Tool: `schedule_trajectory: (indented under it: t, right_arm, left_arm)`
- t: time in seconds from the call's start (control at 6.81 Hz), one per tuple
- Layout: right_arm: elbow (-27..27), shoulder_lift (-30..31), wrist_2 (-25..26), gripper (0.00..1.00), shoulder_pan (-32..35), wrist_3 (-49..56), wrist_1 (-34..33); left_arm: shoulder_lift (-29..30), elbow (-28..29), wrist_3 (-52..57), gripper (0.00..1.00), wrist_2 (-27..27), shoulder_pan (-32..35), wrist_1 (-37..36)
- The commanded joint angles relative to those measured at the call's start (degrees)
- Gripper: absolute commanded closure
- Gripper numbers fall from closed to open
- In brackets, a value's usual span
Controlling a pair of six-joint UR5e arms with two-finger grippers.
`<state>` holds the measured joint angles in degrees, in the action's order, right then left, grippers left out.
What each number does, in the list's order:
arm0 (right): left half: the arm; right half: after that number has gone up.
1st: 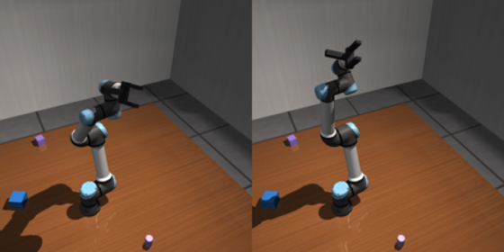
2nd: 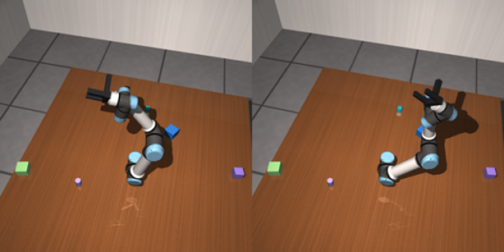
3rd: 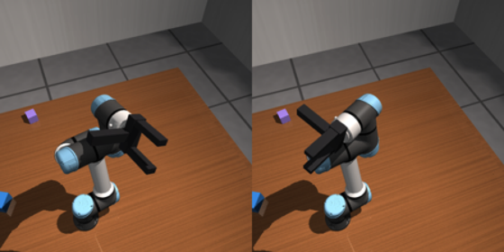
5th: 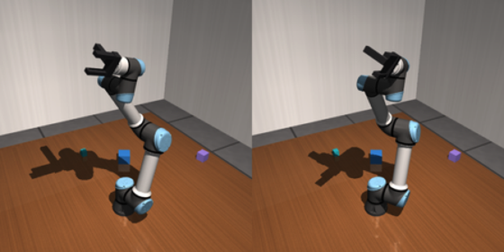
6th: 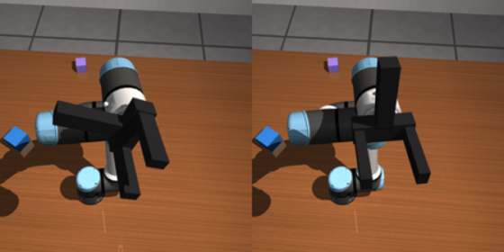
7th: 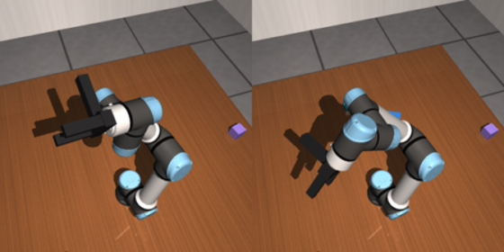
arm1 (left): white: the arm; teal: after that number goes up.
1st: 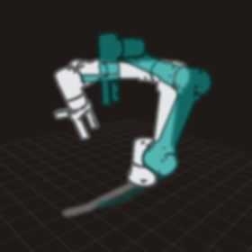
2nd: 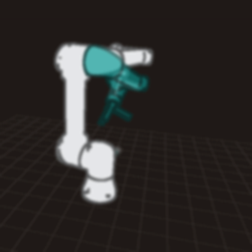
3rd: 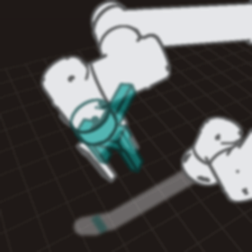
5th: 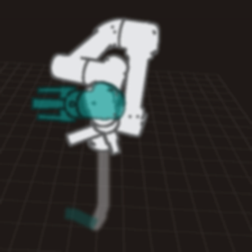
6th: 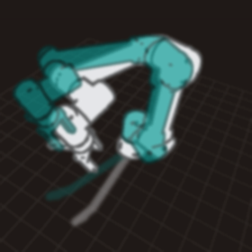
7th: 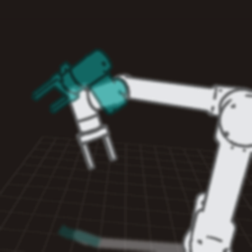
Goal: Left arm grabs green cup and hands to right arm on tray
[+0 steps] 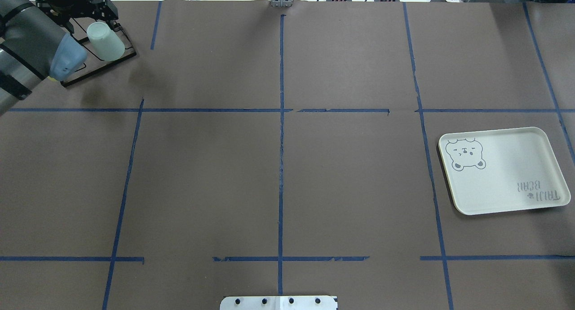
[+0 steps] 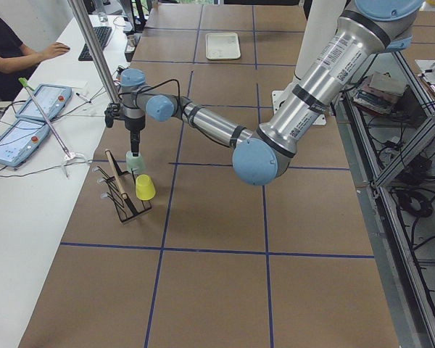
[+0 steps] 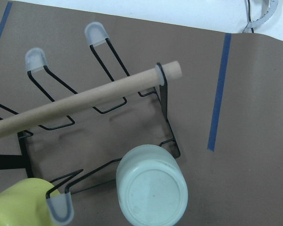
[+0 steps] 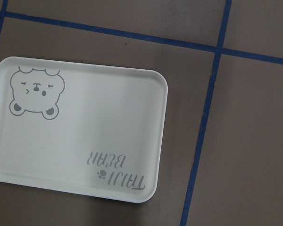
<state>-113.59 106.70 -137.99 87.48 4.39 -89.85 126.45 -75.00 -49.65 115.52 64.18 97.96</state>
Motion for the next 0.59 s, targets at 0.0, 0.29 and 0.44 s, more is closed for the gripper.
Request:
schedule_trajectory:
  t: [0.0,0.29,0.44]
  right_arm:
    - [0.2,0.0,-0.1,0.0,0.0,-0.1,-0.1]
    - [0.3,0.1,-0.3,0.0,0.0,-0.2,-0.1]
    - [0.3,0.1,-0.4,0.0,0.0,-0.1,-0.1]
  left_arm:
    - [1.3,5.2,-0.4,0.0,-0.8,-0.5,4.5]
    - [2.7,7.8,-0.2,0.0,-0.8,-0.8,5.5]
    - [2.6,9.3,-0.2,0.0,-0.8,-1.5,7.3]
